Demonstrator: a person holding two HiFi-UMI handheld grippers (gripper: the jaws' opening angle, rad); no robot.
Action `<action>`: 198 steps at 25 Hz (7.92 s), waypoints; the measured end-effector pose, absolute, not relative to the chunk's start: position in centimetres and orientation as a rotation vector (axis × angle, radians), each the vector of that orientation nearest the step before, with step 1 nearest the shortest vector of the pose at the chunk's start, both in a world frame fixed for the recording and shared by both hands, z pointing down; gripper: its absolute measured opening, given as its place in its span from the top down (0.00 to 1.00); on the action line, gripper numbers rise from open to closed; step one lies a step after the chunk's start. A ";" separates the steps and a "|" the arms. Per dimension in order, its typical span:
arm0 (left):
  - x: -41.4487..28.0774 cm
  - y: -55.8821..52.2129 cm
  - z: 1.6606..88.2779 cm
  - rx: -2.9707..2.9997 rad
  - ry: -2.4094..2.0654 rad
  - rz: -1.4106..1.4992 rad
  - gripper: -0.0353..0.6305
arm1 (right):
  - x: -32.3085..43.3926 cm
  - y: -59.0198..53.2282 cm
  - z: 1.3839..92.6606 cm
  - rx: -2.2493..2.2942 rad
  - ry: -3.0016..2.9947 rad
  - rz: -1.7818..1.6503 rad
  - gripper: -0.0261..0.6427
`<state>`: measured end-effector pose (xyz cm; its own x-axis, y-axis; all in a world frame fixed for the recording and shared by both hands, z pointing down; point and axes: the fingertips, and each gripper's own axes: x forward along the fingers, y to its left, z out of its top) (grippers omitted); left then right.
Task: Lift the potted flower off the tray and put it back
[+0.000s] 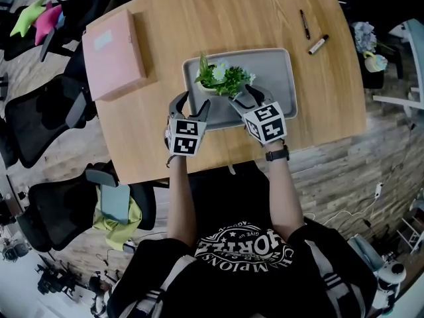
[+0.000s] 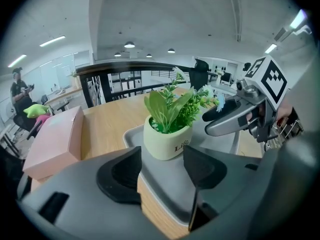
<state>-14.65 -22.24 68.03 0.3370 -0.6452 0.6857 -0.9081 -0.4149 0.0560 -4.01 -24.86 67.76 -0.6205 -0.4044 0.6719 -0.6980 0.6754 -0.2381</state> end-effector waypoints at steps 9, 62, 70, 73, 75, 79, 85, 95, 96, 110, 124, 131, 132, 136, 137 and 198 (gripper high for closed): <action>-15.4 -23.0 69.4 2.215 -1.307 0.899 0.50 | -4.7 -25.3 68.6 0.810 -2.336 0.636 0.54; -13.2 -26.3 72.3 2.557 -0.802 1.422 0.43 | -9.0 -28.4 69.6 0.395 -2.432 0.214 0.35; -13.3 -26.4 72.5 2.524 -0.800 1.453 0.43 | -9.2 -28.3 69.7 0.404 -2.429 0.229 0.35; -13.2 -26.3 72.4 2.518 -0.795 1.458 0.43 | -9.2 -28.2 69.6 0.404 -2.428 0.236 0.34; -13.2 -26.2 72.3 2.516 -0.790 1.458 0.43 | -9.2 -28.1 69.6 0.404 -2.428 0.242 0.34; -13.2 -26.0 72.2 2.509 -0.792 1.456 0.43 | -9.1 -28.0 69.4 0.403 -2.425 0.243 0.34; -13.1 -25.9 71.8 2.505 -0.793 1.438 0.43 | -9.1 -27.9 68.9 0.402 -2.428 0.235 0.34; -13.2 -25.4 71.1 2.491 -0.796 1.426 0.43 | -9.2 -27.4 68.1 0.393 -2.431 0.236 0.34; -13.1 -25.3 71.0 2.489 -0.799 1.423 0.43 | -9.2 -27.4 68.1 0.388 -2.431 0.235 0.34; -13.2 -24.8 69.3 2.460 -0.833 1.429 0.43 | -9.4 -26.8 66.2 0.383 -2.449 0.210 0.34; -11.9 -23.7 66.8 2.471 -0.853 1.437 0.43 | -7.9 -26.1 64.3 0.406 -2.471 0.174 0.34; -11.7 -23.3 65.2 2.479 -0.873 1.452 0.43 | -7.5 -25.6 62.6 0.415 -2.483 0.157 0.34; -11.7 -23.3 65.0 2.479 -0.876 1.452 0.43 | -7.5 -25.6 62.4 0.414 -2.485 0.153 0.34; -11.3 -22.9 64.1 2.483 -0.883 1.443 0.43 | -7.2 -25.2 61.6 0.406 -2.488 0.152 0.34; -11.3 -22.9 63.9 2.485 -0.886 1.443 0.43 | -7.1 -25.2 61.4 0.408 -2.490 0.149 0.34; -8.1 -14.4 49.9 2.480 -1.021 1.344 0.43 | -4.3 -16.9 47.0 0.313 -2.462 0.022 0.34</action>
